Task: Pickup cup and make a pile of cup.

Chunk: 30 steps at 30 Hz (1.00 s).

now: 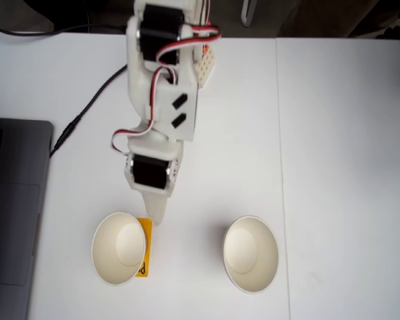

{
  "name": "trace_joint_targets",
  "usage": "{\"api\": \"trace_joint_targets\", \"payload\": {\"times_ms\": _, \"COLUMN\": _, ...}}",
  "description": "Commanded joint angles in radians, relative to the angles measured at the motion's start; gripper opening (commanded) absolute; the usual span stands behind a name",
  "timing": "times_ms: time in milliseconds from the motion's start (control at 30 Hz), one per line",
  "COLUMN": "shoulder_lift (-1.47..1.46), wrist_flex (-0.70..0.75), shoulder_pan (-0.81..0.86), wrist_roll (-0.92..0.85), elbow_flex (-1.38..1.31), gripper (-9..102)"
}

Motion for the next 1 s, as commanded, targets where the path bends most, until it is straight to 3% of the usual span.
{"api": "trace_joint_targets", "payload": {"times_ms": 0, "shoulder_lift": -0.021, "wrist_flex": 0.008, "shoulder_pan": 0.021, "wrist_roll": 0.008, "elbow_flex": -0.129, "gripper": -7}}
{"api": "trace_joint_targets", "payload": {"times_ms": 967, "shoulder_lift": -0.123, "wrist_flex": 0.006, "shoulder_pan": 0.117, "wrist_roll": 0.011, "elbow_flex": -0.153, "gripper": -7}}
